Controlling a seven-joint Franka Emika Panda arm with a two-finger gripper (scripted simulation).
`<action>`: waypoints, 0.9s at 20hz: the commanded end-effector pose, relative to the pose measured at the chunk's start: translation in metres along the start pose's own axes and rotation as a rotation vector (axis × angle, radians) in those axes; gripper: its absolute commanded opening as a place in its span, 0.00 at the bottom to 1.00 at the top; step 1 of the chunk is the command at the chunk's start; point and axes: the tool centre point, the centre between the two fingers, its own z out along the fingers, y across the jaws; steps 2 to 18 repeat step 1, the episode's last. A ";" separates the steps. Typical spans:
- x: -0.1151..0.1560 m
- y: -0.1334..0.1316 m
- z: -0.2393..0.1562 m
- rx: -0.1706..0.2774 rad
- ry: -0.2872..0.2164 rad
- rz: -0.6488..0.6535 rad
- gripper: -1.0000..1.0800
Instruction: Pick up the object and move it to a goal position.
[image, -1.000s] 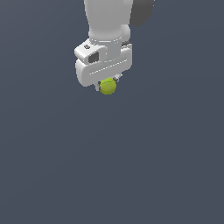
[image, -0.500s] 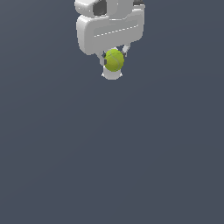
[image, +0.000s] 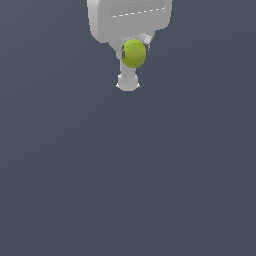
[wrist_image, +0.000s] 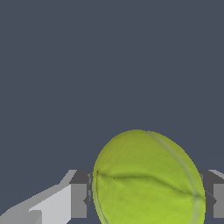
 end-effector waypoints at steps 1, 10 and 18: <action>0.000 0.000 -0.003 0.000 0.000 0.000 0.00; 0.000 0.000 -0.003 0.000 0.000 0.000 0.00; 0.000 0.000 -0.003 0.000 0.000 0.000 0.00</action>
